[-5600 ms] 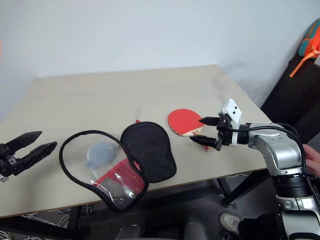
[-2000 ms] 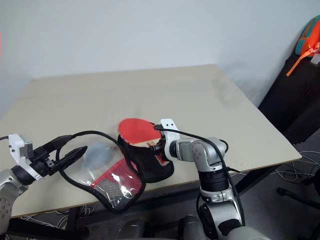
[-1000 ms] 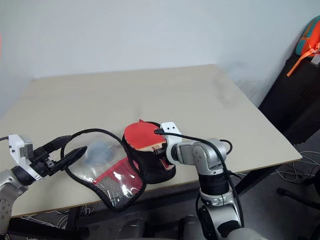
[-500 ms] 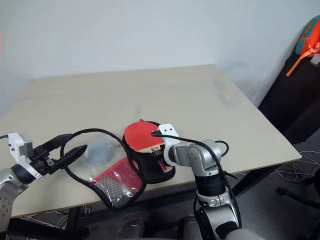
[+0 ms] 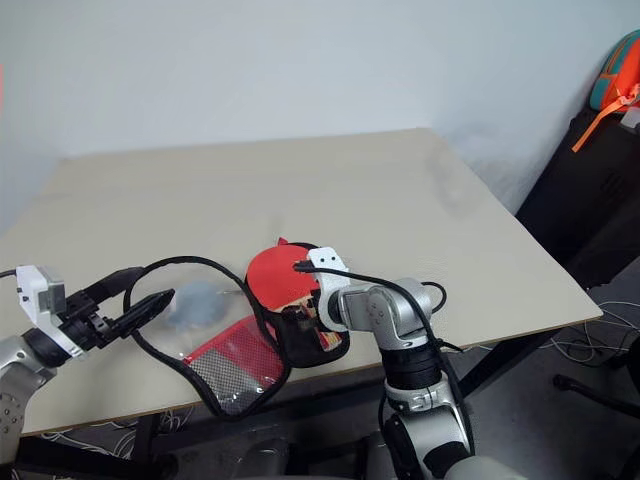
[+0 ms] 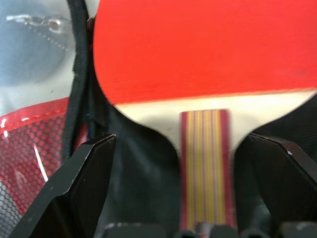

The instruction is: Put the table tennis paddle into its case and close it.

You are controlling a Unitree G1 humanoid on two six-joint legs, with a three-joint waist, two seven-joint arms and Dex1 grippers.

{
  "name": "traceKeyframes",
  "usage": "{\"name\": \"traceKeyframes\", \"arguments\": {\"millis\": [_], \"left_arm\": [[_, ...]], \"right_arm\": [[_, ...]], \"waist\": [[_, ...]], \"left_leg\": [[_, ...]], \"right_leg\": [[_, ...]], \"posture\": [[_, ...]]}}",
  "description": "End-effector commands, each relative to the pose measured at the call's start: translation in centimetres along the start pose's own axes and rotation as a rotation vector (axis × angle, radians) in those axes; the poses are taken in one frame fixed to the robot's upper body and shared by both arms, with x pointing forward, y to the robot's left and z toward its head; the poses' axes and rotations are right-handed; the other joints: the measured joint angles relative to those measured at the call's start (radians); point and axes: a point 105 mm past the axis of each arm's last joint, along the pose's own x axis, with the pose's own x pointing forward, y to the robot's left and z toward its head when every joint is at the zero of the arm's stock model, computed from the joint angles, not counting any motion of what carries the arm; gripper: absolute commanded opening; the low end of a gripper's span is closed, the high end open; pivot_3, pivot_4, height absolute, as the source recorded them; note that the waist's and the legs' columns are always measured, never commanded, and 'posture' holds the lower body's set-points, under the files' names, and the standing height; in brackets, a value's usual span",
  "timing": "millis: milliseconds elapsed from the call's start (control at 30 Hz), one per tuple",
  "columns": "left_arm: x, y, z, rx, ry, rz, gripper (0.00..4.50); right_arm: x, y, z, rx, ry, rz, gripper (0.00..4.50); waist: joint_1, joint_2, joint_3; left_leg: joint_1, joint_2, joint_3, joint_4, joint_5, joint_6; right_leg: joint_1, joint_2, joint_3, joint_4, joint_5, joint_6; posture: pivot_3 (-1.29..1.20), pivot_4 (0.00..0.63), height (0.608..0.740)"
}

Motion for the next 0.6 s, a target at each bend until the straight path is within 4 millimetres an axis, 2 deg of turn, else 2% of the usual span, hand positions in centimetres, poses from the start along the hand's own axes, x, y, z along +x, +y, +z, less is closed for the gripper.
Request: {"name": "traceKeyframes", "arguments": {"millis": [33, 333, 500, 600], "left_arm": [[-0.9, 0.8, 1.9, 0.053, -0.020, 0.009, 4.50], [-2.0, 1.7, 2.5, 0.065, -0.009, 0.024, 4.50], [-3.9, 2.1, 2.6, 0.028, 0.015, 0.029, 4.50], [-5.2, 1.9, 2.2, -0.058, 0.024, 0.012, 4.50]], "right_arm": [[-1.4, -0.5, 2.3, -0.018, -0.085, 0.025, 4.46], [-2.8, -1.6, 3.7, -0.069, -0.129, 0.030, 4.46], [-4.5, -2.0, 5.0, -0.193, -0.189, 0.076, 4.46], [-6.2, -1.9, 6.2, -0.304, -0.271, 0.152, 4.46]], "waist": [[0.000, 0.000, 0.000], [0.000, 0.000, 0.000], [-0.001, 0.000, 0.000], [-0.005, 0.000, 0.000]], "left_leg": [[0.000, 0.000, 0.000, 0.000, 0.000, 0.000], [0.001, 0.001, 0.000, -0.001, 0.000, -0.001], [0.001, 0.001, -0.001, -0.001, 0.000, -0.001], [0.001, 0.002, -0.001, -0.001, 0.000, -0.001]], "right_leg": [[0.000, 0.000, 0.000, 0.000, 0.000, 0.000], [0.000, 0.001, 0.000, 0.000, -0.001, -0.001], [0.000, 0.001, 0.000, -0.001, -0.001, -0.002], [0.000, 0.002, 0.000, -0.001, -0.001, -0.002]], "posture": [[0.00, 0.000, 0.706], [0.00, 0.000, 0.706], [0.00, 0.000, 0.706], [0.00, 0.000, 0.706]]}}
